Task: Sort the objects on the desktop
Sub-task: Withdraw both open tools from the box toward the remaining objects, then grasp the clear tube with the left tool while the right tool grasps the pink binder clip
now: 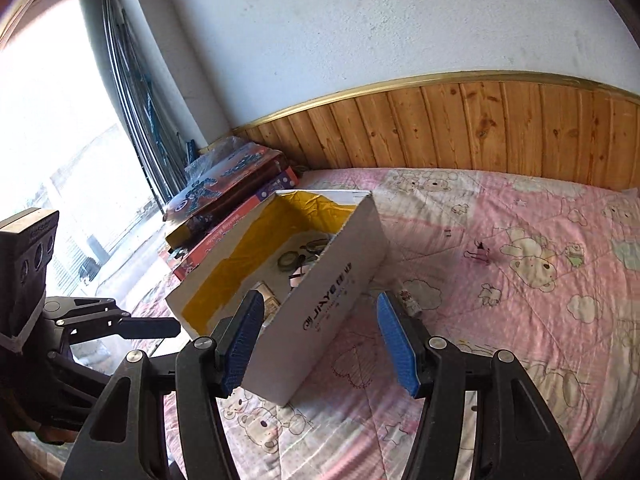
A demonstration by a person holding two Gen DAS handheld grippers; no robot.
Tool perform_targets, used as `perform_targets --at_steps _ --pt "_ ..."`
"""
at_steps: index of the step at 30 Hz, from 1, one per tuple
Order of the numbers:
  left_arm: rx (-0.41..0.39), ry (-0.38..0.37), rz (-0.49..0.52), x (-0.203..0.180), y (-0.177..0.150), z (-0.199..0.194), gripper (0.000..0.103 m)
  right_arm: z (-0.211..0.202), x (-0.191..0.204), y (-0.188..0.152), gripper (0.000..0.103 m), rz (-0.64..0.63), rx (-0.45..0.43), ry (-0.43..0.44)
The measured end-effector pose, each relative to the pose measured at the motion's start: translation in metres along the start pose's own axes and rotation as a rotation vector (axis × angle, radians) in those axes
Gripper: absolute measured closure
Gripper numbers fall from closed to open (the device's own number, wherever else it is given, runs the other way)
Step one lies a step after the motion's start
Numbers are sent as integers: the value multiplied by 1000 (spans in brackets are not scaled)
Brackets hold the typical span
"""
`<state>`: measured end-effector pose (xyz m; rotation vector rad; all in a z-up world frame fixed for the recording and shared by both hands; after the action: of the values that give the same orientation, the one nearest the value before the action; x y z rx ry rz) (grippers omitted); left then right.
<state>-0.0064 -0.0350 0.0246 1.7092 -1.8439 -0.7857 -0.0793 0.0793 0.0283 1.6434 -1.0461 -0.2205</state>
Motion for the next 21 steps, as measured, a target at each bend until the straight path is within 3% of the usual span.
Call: perform_targets --at_steps 6,11,21 --pt "39 -34 -113 -14 7 44 48 5 -44 -19 43 26 39 -91" --pt "53 1 -225 -15 24 97 48 21 -74 -11 44 -18 63 -148" --pt "124 98 -391 8 47 215 48 118 -141 6 44 -154 211 -189"
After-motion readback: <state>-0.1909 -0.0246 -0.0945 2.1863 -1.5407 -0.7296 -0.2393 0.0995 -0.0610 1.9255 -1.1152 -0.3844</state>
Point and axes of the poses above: each gripper's, at about its wrist camera, not at the fingertips, and z roughly the way its jaws point, x to its left, y to its top, the point moved 2 cm from there along z, roughly the way its jaws point, and after that the axes turned 14 degrees about -x, right-handed, at the moved point
